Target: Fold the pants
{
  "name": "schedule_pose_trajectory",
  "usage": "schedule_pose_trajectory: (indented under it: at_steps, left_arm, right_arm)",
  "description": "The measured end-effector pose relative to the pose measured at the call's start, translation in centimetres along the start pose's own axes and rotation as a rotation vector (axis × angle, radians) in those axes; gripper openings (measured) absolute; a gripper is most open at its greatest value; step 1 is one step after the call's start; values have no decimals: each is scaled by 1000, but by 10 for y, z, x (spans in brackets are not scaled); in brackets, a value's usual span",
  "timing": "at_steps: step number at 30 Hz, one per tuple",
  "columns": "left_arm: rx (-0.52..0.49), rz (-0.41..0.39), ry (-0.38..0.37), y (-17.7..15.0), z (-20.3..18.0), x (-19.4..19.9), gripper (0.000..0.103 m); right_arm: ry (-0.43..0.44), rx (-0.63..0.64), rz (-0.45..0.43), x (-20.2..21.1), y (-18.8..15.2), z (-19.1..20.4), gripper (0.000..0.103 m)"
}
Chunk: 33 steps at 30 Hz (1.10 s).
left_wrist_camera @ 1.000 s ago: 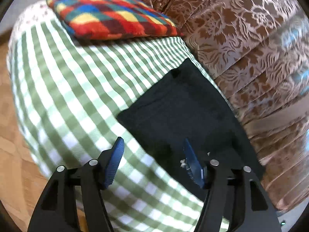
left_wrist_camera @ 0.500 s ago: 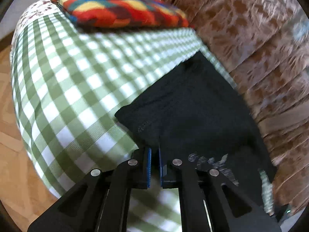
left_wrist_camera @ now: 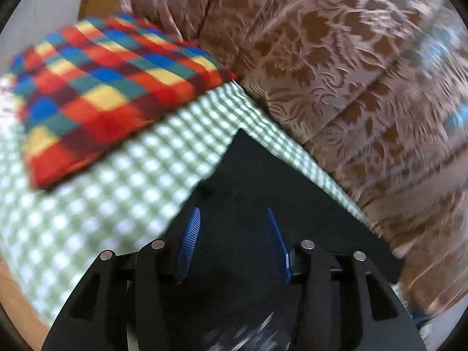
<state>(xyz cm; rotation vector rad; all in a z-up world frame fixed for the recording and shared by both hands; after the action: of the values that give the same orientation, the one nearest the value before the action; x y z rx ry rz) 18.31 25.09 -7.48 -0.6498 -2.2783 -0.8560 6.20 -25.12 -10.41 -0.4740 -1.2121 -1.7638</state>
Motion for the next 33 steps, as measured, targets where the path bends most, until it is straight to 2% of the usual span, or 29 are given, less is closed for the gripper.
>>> schedule_pose_trajectory:
  at_steps: [1,2,4,8,10,15,16,17,18,19,21,25,29,33]
  left_arm:
    - [4,9,3,7,-9,-13,46]
    - [24,51,1,21,-19,-41,46]
    - [103,96,2,41,-26,-80,46]
    - [149,115,46,67,-37,-134,46]
    - [135,114,85,78,-43,-158,46]
    - [92,158,178,80,-47,-203,46]
    - [60,174,227,76,-47,-214,46]
    - [31,174,262,76,-48,-219,44]
    - [-5,154,293,74,-50,-221,24]
    - [-47,140,313,73,-53,-222,11]
    - [-93,101,279,69,-66,-212,7]
    - [-196,-53,58,59,-114,-143,7]
    - [-292,-158,-157,24,-142,-52,7]
    - [-341,-167,-293,-18,-135,4,6]
  right_arm:
    - [-3,4,2,-3,2,1,82]
    - [-8,7,7,-6,4,3,82]
    - [-7,13,19,-9,6,4,82]
    - [-1,18,47,-22,13,6,85]
    - [-1,9,63,-29,15,4,85]
    - [18,-40,77,-41,19,-5,87]
    - [20,-44,80,-43,19,-6,87]
    - [19,-45,82,-44,19,-6,88]
    - [17,-41,84,-44,19,-6,88]
    - [16,-35,86,-44,20,-5,88]
    - [12,-23,89,-45,21,-5,88]
    - [13,-6,91,-44,26,-4,88]
    - [32,-18,57,-34,42,-8,87]
    - [64,-63,39,-33,68,-20,81]
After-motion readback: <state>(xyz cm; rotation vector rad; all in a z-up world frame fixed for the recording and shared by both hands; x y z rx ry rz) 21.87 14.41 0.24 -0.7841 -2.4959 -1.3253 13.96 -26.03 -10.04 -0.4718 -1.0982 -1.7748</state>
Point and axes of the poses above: each gripper's, at about its wrist camera, not at the fingertips, and x roughly against the way its jaws point, z to its left, y to its top, the point moved 7 cm from there along -x, roughly the way its jaws point, and after that the axes turned 10 degrees about x, right-handed, at the moved point
